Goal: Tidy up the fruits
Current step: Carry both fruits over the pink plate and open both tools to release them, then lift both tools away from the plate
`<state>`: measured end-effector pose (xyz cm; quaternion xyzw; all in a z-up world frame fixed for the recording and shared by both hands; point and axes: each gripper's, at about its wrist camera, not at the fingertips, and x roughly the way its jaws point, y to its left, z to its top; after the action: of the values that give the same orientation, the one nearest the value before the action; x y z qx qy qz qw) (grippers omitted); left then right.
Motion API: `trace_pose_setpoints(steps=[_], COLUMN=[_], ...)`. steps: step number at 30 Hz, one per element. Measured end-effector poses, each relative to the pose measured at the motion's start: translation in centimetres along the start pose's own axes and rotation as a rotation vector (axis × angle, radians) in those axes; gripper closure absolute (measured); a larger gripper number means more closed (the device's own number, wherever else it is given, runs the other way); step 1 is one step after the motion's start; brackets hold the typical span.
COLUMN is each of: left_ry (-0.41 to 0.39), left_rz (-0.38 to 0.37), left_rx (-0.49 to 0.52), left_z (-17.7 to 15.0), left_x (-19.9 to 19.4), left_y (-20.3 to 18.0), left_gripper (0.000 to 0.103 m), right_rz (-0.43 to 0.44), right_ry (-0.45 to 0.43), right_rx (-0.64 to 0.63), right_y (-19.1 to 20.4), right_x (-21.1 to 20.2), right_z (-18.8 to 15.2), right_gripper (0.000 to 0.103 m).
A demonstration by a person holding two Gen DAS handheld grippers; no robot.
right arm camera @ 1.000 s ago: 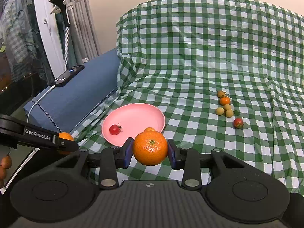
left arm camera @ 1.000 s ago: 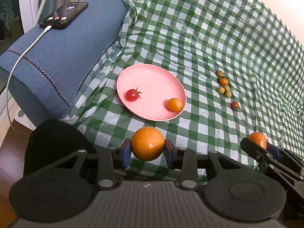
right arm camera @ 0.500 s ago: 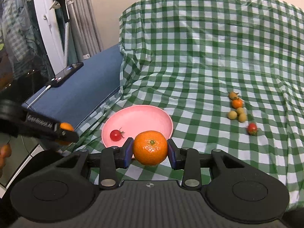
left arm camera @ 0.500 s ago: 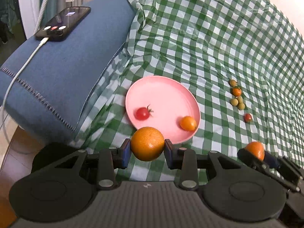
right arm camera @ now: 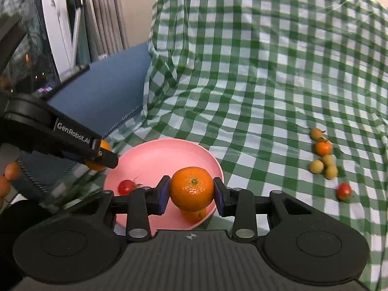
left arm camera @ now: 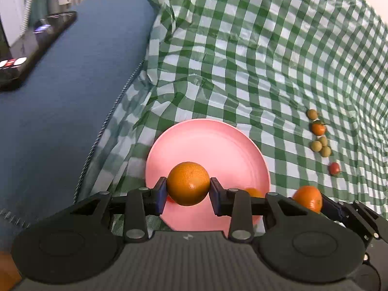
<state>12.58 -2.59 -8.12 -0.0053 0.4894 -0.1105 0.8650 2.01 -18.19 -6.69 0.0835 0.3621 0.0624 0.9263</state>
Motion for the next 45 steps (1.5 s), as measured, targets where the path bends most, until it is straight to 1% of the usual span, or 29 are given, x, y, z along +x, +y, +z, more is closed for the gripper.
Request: trace_pose_setpoints(steps=[2, 5, 9, 12, 15, 16, 17, 18, 19, 20, 22, 25, 29, 32, 34, 36, 40, 45], left_ry=[0.018, 0.037, 0.074, 0.079, 0.061, 0.041, 0.022, 0.007, -0.009, -0.031, -0.038, -0.014, 0.008, 0.014, 0.016, 0.004, -0.051, -0.121], left_rz=[-0.005, 0.015, 0.038, 0.060, 0.089, 0.102, 0.107, 0.107, 0.113, 0.115, 0.097, 0.124, 0.188, 0.227, 0.221, 0.215, 0.219, 0.210], left_rx=[0.012, 0.032, 0.059, 0.091, 0.113, 0.115, 0.121, 0.123, 0.115, 0.106, 0.114, 0.084, 0.028, -0.026, -0.046, -0.041, 0.003, 0.023], left_z=[0.8, 1.5, 1.9, 2.0, 2.1, 2.1, 2.2, 2.2, 2.2, 2.0, 1.4, -0.5, -4.5, -7.0, -8.4, -9.4, -10.4, -11.8], left_x=[1.7, 4.2, 6.9, 8.0, 8.4, 8.3, 7.9, 7.5, 6.8, 6.0, 4.4, 2.2, -0.9, -3.1, -4.5, -5.8, -8.3, -11.1], left_y=[-0.1, -0.5, -0.7, -1.0, -1.1, -1.1, -1.2, -1.2, -1.1, -1.0, -0.8, -0.2, 0.8, 1.5, 1.7, 1.4, 0.2, -1.0], left_gripper=[0.062, 0.062, 0.062, 0.062, 0.061, 0.057, 0.036, 0.008, 0.000, 0.000, 0.000, 0.000, 0.000, 0.000, 0.000, 0.000, 0.000, 0.000], right_rz=[-0.006, -0.021, -0.034, -0.034, -0.031, -0.031, -0.037, -0.042, -0.047, -0.049, -0.035, -0.018, -0.007, 0.004, -0.017, -0.035, -0.035, -0.041], right_ry=[0.018, 0.049, 0.076, 0.090, 0.103, 0.107, 0.103, 0.100, 0.094, 0.083, 0.071, 0.087, 0.132, 0.166, 0.142, 0.099, 0.020, -0.051], right_rx=[-0.014, -0.017, -0.020, -0.021, -0.016, -0.010, -0.003, 0.005, 0.014, 0.024, 0.035, 0.058, 0.130, 0.155, 0.150, 0.144, 0.107, 0.089], right_y=[-0.1, -0.4, -0.8, -1.0, -1.0, -1.0, -1.0, -0.9, -0.9, -0.8, -0.5, -0.1, 0.0, 0.2, 0.4, 0.6, 1.5, 2.0], right_x=[1.9, 4.5, 6.6, 7.6, 8.2, 8.2, 8.1, 7.8, 7.2, 6.5, 4.9, 2.0, -1.6, -3.8, -5.3, -6.8, -9.5, -12.3], right_z=[0.2, 0.2, 0.1, 0.0, -0.1, -0.1, 0.1, 0.2, 0.4, 0.5, 0.4, -0.4, -2.1, -3.0, -3.2, -2.9, -2.6, -2.4], right_gripper=[0.064, 0.064, 0.064, 0.064, 0.063, 0.062, 0.052, 0.034, 0.025, 0.018, 0.018, 0.011, 0.009, 0.009, 0.009, 0.008, 0.006, 0.006])
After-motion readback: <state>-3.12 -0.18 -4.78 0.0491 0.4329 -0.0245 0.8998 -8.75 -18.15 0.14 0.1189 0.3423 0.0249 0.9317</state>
